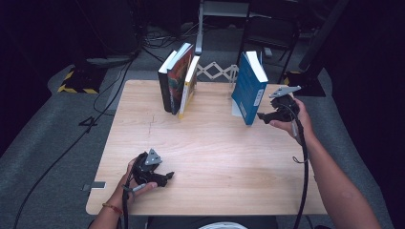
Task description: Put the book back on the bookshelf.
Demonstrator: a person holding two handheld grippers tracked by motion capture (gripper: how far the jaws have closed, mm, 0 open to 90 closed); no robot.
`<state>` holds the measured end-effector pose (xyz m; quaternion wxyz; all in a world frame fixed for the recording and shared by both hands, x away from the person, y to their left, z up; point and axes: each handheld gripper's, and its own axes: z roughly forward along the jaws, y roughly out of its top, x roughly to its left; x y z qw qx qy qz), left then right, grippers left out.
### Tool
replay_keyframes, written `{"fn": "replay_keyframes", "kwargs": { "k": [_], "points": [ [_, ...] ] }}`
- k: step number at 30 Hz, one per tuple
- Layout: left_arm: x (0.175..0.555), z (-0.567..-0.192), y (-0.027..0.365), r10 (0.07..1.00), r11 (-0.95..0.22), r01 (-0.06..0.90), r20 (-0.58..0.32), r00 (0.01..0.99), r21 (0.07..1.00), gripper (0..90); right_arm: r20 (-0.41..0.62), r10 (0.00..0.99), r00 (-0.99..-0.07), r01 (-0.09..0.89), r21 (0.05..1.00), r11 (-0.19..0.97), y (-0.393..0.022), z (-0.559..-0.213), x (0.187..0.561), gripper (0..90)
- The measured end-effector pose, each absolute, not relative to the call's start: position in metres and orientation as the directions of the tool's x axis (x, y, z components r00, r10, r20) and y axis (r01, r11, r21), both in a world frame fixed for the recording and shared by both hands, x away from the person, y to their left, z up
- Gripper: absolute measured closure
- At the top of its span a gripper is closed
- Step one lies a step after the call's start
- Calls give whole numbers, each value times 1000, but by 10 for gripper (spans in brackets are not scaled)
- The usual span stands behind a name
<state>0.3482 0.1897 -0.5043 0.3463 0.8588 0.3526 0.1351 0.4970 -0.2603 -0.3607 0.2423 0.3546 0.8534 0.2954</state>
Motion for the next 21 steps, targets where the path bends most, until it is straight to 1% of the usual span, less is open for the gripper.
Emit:
{"fn": "replay_keyframes", "kwargs": {
  "k": [10,15,18,21],
  "points": [
    [348,-504,190,700,-511,513,-13,714,690,160,-218,740,-636,443,682,582,-266,-369,483,256],
    [348,-504,190,700,-511,513,-13,714,690,160,-253,725,-641,416,679,605,-269,-375,472,257],
    [348,-504,190,700,-510,513,-13,714,690,160,-247,718,-650,411,680,606,-270,-380,465,256],
    [348,-504,189,701,-510,514,-13,713,690,161,-263,714,-649,400,680,614,-272,-385,460,255]
  ]
}}
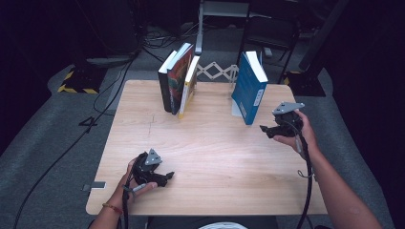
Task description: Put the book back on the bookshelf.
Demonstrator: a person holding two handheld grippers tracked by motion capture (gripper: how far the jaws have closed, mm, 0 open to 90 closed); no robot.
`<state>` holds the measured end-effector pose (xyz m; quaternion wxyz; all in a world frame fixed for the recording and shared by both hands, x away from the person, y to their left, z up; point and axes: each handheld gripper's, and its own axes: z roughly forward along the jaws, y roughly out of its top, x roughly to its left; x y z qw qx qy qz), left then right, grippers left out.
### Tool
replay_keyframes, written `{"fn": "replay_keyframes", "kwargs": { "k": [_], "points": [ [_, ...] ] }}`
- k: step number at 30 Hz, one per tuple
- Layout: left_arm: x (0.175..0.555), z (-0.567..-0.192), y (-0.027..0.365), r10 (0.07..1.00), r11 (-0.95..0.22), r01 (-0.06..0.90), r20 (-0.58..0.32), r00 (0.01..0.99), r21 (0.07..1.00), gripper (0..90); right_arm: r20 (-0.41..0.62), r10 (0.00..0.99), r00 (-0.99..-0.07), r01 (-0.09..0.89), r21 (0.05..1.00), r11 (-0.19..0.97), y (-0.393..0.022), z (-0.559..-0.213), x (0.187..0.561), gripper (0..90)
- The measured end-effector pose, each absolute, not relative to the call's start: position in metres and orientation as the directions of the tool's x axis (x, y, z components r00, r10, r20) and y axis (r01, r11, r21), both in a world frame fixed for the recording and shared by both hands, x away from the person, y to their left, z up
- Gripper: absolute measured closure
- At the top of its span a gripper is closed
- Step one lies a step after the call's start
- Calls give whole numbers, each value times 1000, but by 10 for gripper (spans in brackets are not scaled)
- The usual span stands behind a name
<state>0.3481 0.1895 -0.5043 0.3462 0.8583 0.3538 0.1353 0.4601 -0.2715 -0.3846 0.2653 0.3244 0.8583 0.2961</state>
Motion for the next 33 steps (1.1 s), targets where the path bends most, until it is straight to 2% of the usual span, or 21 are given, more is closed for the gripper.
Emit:
{"fn": "replay_keyframes", "kwargs": {
  "k": [33],
  "points": [
    [348,-504,189,704,-507,515,-13,710,691,160,-293,669,-683,322,701,637,-309,-435,403,238]
  ]
}}
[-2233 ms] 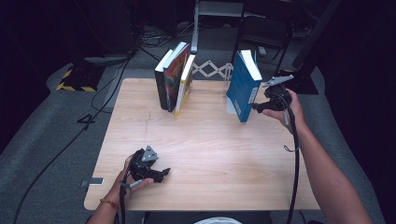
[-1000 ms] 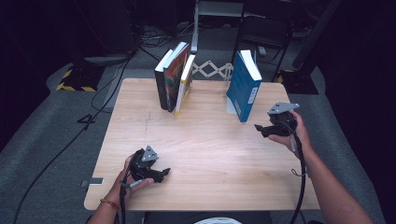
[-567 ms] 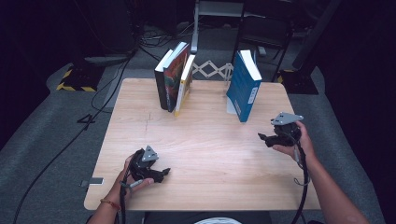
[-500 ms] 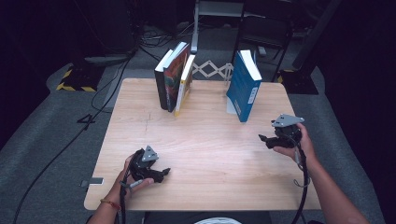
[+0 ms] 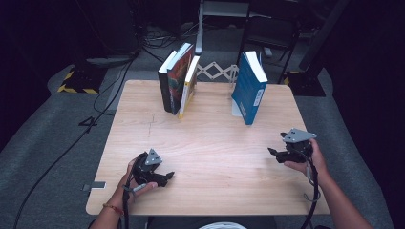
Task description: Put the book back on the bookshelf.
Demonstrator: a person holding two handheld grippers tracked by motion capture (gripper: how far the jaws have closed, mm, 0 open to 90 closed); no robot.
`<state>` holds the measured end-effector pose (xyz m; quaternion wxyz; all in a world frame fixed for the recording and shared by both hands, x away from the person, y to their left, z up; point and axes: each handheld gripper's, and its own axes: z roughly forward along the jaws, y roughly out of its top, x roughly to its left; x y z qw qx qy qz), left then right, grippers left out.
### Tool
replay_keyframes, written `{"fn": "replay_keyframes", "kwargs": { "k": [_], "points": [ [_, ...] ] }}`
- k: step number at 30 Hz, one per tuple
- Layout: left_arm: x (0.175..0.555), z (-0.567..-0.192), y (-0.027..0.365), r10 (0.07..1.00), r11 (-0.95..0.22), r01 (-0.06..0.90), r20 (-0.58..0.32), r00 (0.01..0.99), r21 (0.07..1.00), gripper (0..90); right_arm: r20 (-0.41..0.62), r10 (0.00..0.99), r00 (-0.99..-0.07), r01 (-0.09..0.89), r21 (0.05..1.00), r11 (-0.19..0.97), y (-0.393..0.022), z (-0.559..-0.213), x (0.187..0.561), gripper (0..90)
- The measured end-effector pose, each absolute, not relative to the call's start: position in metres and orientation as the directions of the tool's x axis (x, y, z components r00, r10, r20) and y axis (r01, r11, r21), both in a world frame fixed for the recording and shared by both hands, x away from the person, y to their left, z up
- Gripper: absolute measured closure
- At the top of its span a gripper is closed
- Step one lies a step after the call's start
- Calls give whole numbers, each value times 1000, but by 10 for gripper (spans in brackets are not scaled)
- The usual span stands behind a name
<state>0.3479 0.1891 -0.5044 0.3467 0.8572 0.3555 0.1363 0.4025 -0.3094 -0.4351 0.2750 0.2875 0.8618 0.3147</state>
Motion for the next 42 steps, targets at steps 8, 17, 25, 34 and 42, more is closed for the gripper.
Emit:
{"fn": "replay_keyframes", "kwargs": {
  "k": [8,17,25,34,42],
  "points": [
    [348,-504,189,705,-506,516,-14,709,691,160,-271,658,-703,311,714,627,-320,-453,390,239],
    [348,-505,189,705,-505,515,-13,709,692,160,-236,660,-714,332,715,615,-331,-476,371,237],
    [344,-505,190,713,-500,521,-12,701,692,166,-174,663,-729,350,737,578,-346,-490,356,233],
    [343,-504,192,714,-501,523,-12,700,690,164,-83,730,-678,443,747,496,-370,-503,345,216],
    [342,-504,192,714,-501,523,-12,700,690,163,-2,775,-632,521,739,427,-389,-505,338,187]
  ]
}}
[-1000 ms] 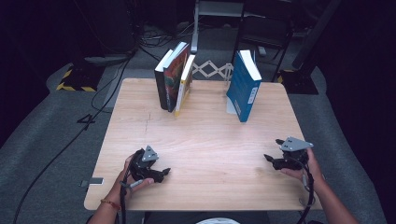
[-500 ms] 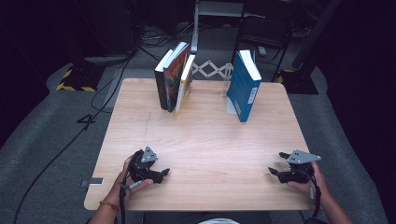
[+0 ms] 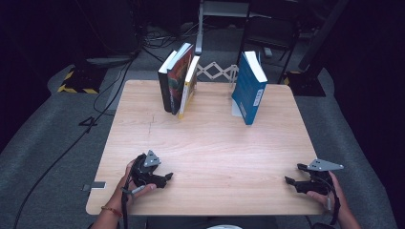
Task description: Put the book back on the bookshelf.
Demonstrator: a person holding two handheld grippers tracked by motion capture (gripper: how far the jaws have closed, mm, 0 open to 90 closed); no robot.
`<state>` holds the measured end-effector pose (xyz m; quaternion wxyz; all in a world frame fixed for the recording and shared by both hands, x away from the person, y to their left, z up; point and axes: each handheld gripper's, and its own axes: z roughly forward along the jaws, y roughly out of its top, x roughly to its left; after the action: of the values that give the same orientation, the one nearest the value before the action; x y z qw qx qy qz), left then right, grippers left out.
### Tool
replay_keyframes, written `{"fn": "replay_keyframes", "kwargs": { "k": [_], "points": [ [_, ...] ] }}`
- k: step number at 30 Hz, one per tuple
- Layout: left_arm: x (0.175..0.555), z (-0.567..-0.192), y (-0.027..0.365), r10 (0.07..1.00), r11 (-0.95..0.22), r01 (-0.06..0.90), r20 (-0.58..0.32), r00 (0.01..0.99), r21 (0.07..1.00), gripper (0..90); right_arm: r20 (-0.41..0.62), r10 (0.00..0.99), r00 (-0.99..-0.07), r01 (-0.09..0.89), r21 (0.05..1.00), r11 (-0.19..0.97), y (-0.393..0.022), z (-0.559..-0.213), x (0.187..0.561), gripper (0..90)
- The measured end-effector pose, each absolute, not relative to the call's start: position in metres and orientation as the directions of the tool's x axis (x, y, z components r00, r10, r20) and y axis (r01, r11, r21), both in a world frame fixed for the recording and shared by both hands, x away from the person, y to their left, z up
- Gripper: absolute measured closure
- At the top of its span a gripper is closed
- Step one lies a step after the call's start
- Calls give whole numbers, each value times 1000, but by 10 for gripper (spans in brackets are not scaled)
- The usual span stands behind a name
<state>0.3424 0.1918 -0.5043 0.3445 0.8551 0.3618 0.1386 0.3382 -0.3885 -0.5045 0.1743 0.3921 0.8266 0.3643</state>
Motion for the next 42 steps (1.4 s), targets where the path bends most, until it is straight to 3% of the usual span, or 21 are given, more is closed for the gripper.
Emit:
{"fn": "replay_keyframes", "kwargs": {
  "k": [42],
  "points": [
    [346,-505,191,703,-504,517,-20,711,692,149,-1,784,-620,530,737,420,-388,-505,340,163]
  ]
}}
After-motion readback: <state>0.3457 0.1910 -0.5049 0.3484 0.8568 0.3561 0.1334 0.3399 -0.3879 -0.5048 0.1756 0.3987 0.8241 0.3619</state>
